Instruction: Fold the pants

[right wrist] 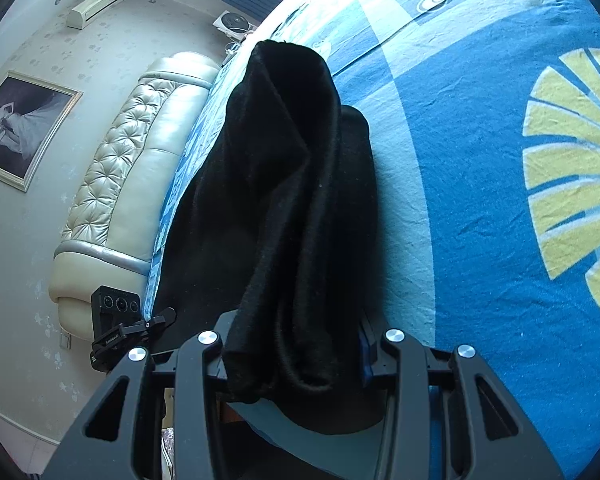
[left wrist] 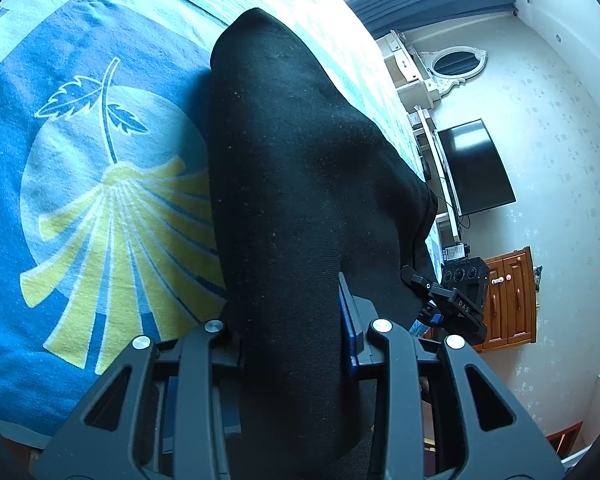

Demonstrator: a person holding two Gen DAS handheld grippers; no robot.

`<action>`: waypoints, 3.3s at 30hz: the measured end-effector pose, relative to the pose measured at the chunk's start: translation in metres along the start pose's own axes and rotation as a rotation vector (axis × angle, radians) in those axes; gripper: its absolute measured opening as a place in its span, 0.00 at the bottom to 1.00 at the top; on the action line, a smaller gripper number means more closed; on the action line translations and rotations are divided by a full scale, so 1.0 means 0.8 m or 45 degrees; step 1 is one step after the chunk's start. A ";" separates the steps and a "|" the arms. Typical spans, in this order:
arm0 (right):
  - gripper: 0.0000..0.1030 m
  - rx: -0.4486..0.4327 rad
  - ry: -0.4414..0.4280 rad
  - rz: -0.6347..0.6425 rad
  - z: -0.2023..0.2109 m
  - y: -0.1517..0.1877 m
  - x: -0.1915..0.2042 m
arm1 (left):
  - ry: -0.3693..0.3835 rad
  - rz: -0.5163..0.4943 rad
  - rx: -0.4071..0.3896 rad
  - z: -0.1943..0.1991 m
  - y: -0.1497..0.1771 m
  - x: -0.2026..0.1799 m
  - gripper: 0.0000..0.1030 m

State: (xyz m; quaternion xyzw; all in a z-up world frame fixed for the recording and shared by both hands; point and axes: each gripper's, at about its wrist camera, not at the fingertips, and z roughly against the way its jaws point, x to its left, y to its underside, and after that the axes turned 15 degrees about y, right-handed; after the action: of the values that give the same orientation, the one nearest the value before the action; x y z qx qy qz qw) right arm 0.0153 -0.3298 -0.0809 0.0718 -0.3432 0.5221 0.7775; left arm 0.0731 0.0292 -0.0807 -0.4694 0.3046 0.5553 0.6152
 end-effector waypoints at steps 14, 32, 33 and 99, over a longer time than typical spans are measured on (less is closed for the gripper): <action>0.40 0.014 0.002 0.025 -0.008 0.002 0.017 | -0.050 -0.042 -0.029 0.025 -0.001 0.001 0.31; 0.52 0.031 -0.064 0.013 -0.019 0.003 0.017 | -0.069 -0.108 -0.034 0.025 0.005 -0.005 0.44; 0.59 0.032 -0.085 0.014 -0.018 0.002 0.018 | -0.055 -0.113 -0.032 0.025 0.006 -0.006 0.55; 0.36 -0.031 -0.096 0.109 -0.064 -0.157 0.057 | -0.429 -0.312 -0.084 0.008 -0.180 -0.007 0.22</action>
State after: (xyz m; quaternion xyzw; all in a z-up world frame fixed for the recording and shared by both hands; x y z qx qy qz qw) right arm 0.1568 -0.3272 -0.0607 0.0671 -0.3813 0.5475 0.7419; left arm 0.2103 0.0407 -0.0388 -0.4235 0.1196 0.5566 0.7047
